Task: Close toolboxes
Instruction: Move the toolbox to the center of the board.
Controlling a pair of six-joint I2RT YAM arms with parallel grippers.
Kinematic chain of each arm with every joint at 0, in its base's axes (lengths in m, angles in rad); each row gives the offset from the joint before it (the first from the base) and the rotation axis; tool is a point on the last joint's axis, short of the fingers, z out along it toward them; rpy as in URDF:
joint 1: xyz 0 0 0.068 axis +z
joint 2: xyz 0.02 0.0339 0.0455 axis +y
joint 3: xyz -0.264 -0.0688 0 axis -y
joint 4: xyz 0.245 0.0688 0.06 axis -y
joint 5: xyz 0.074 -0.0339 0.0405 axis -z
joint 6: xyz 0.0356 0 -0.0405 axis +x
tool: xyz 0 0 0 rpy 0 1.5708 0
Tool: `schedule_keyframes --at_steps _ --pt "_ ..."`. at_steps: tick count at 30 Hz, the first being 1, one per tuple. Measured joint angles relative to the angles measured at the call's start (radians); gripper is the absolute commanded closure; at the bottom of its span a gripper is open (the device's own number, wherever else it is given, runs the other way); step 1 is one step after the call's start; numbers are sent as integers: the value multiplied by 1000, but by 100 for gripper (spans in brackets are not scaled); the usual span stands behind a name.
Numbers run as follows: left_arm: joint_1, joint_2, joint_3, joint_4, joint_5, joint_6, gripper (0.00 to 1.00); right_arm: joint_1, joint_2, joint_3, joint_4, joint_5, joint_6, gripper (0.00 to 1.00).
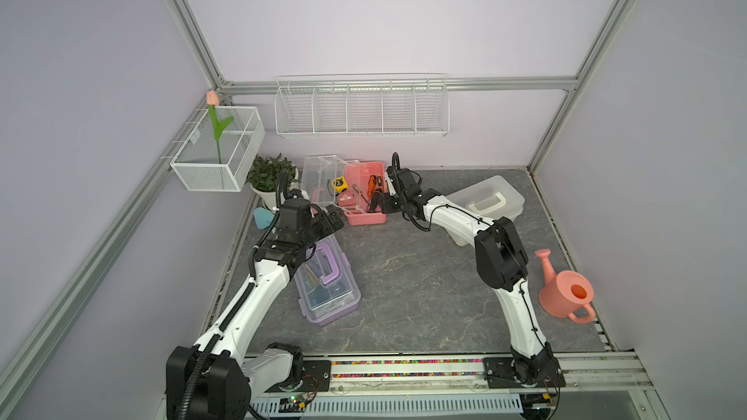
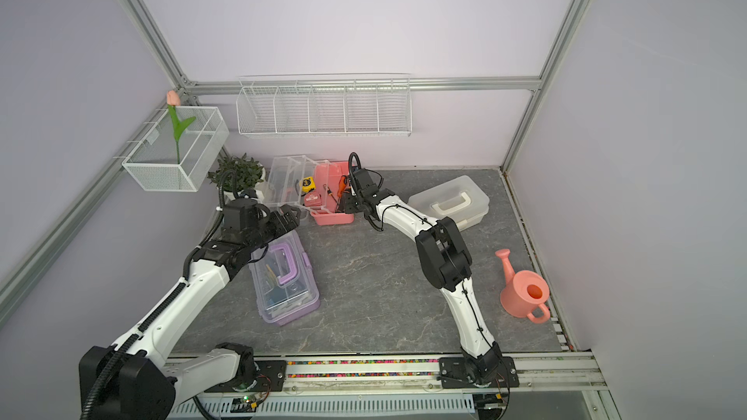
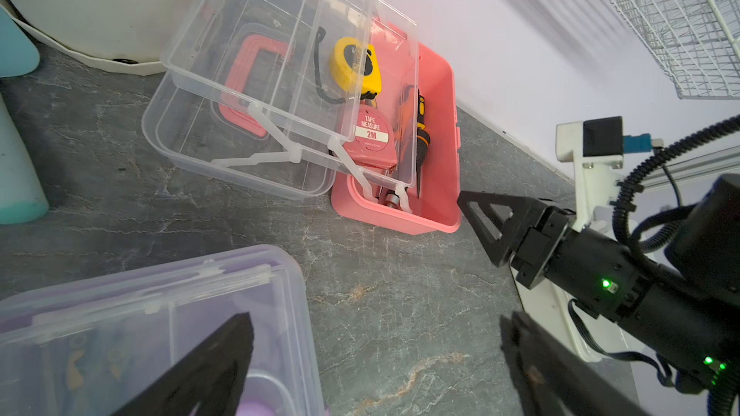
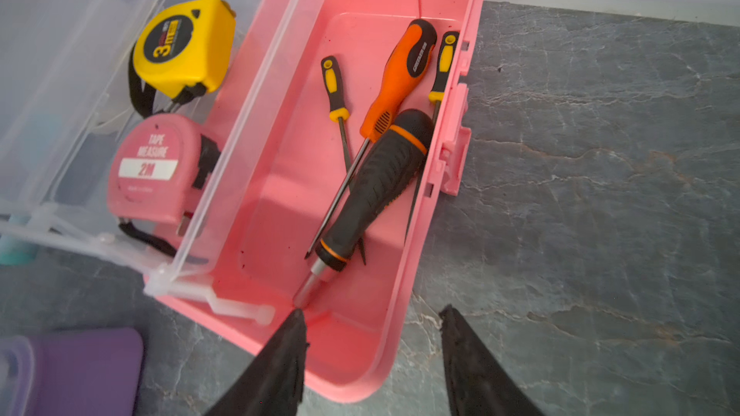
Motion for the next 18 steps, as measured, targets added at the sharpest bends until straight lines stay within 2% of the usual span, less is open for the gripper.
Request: schedule_keyframes --at_steps 2,18 --pt "0 0 0 0 0 2 1 0 30 41 -26 12 10 57" --pt "0 3 -6 0 4 4 1 -3 93 118 -117 51 23 77"
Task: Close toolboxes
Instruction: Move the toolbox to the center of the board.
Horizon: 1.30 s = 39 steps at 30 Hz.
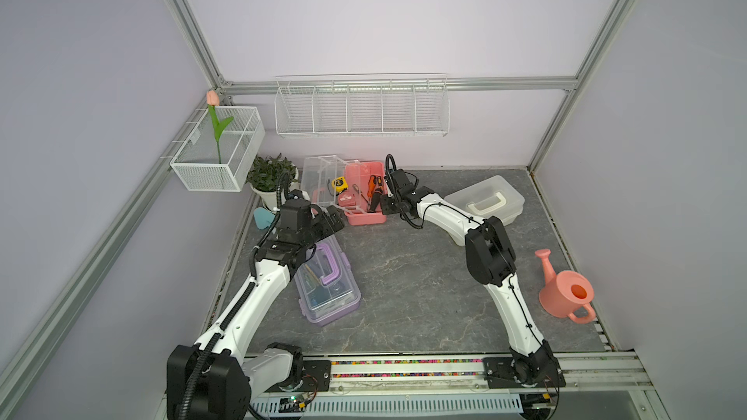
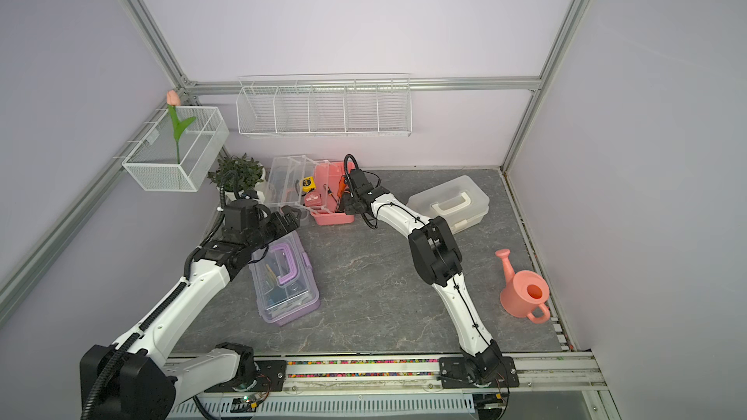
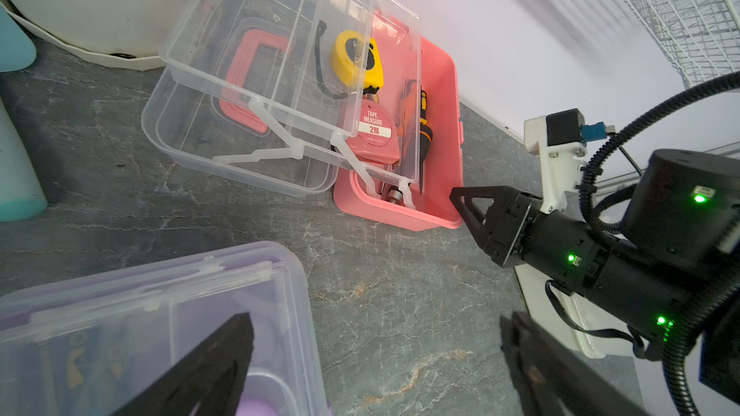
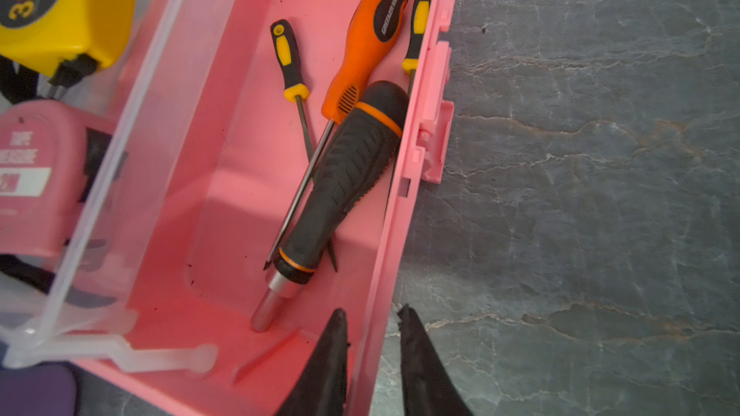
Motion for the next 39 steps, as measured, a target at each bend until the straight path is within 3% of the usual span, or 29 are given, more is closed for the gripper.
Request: schedule_keyframes --at_steps 7,27,35,39 --pt "0 1 0 0 0 5 0 -19 -36 -82 72 2 17 83" --pt "0 29 -5 -1 -14 3 0 -85 -522 -776 163 77 24 86" --pt "0 47 -14 -2 -30 -5 3 -85 -647 -915 139 84 7 82" --pt "0 59 -14 -7 34 -3 5 -85 -682 -944 119 69 0 78"
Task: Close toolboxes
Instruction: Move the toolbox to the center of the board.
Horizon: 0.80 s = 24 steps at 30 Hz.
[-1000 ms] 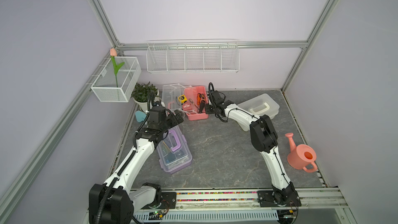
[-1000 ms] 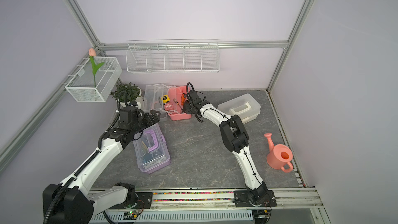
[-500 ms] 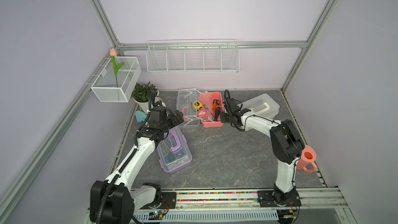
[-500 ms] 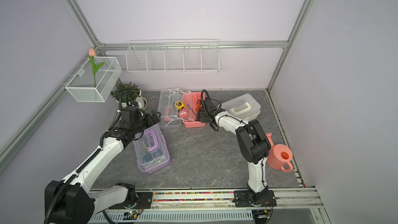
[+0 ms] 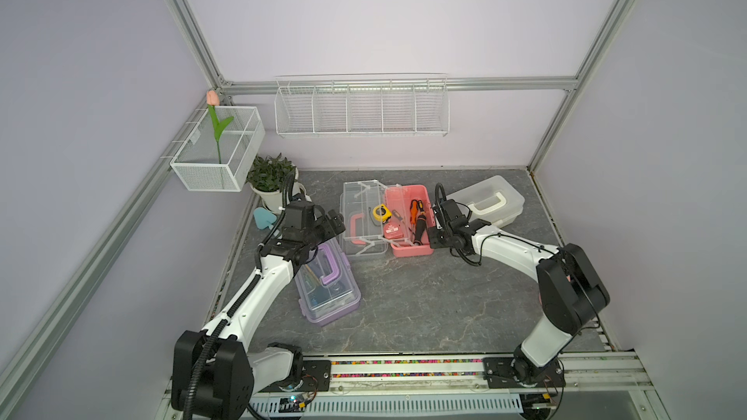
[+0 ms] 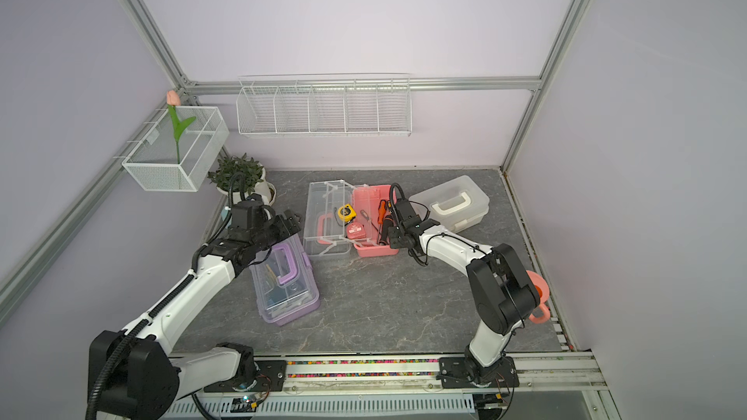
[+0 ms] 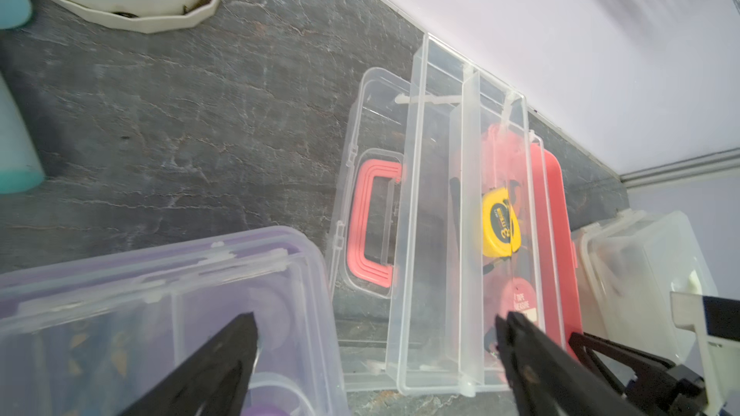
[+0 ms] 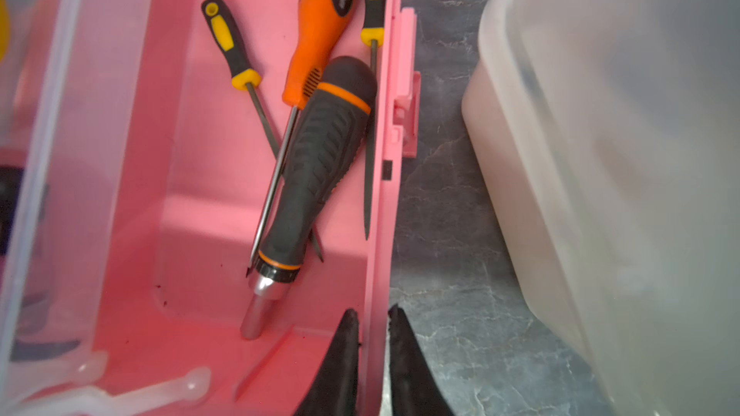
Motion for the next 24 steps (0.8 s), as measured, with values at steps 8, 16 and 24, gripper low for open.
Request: schedule_keyframes --at_steps 8,16,24 --pt "-167 -49 5 14 53 -51 5 0 -6 0 -4 -21 -13 65" --pt "-415 -61 -96 154 21 -179 5 -12 -8 2 -4 -56 -24 57" --pt "-493 107 -97 217 -14 -214 5 -55 -122 -5 7 -74 -47 46"
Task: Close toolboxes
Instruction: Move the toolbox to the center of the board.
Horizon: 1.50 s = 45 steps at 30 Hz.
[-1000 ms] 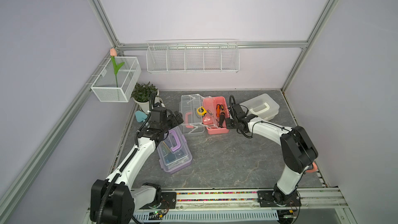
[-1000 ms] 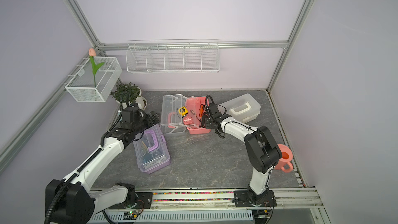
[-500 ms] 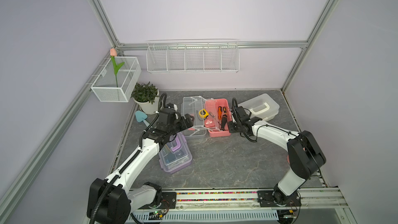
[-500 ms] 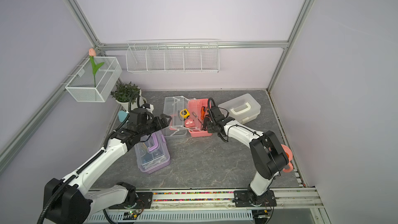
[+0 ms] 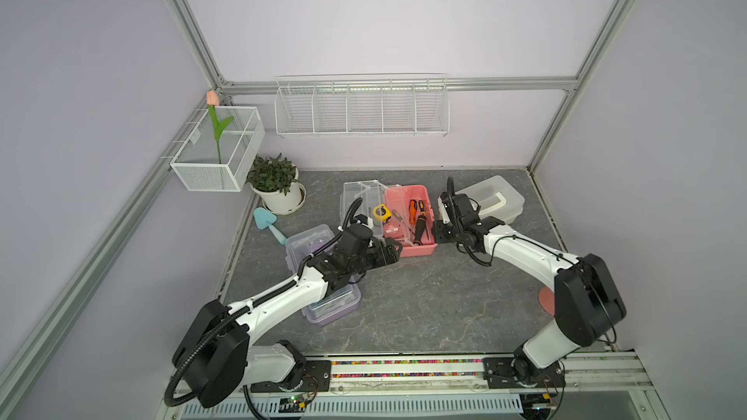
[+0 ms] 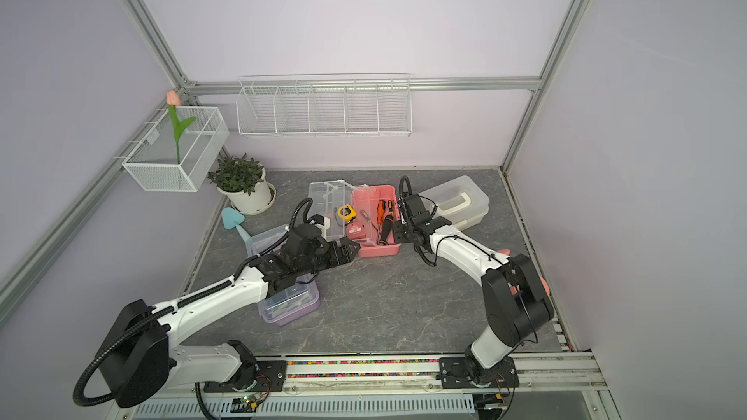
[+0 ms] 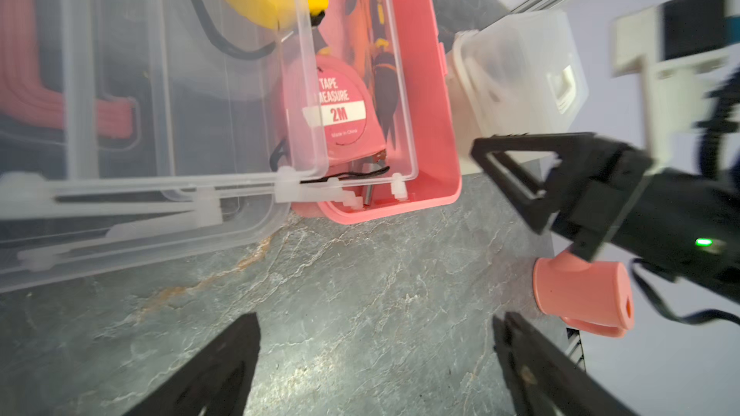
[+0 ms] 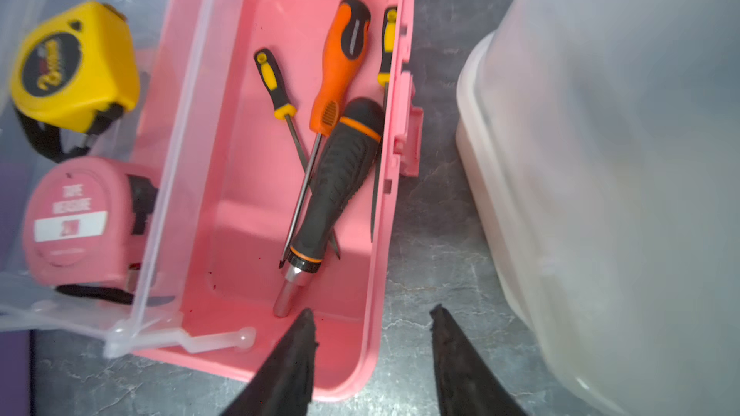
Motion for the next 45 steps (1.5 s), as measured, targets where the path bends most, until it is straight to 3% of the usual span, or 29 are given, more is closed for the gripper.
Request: schedule_keyframes --at_steps 2,5,7,9,22,30,34,41,45 --pt "-5 25 0 8 -11 -5 5 -15 -42 -14 17 -3 -10 33" --pt "-11 50 0 10 -29 -19 5 -32 -79 -32 35 7 -18 21" --pt "-11 56 -2 8 -43 -25 5 -37 -83 -35 36 30 -15 5" --pt "-11 56 -8 -3 -60 -32 5 -40 -83 -35 34 49 -13 11" --pt "-7 -84 -38 -249 -221 -64 3 -42 -87 -71 87 40 -18 11" --pt "214 -162 -105 -274 -251 11 3 -42 -105 -87 90 28 -19 11" --pt "248 -164 -111 -282 -290 48 4 -42 -127 -92 90 25 -19 7" --pt "324 -127 -101 -238 -305 107 14 -42 -146 -101 91 13 -21 1" --pt "369 -126 -101 -217 -309 117 30 -42 -146 -105 91 13 -18 18"
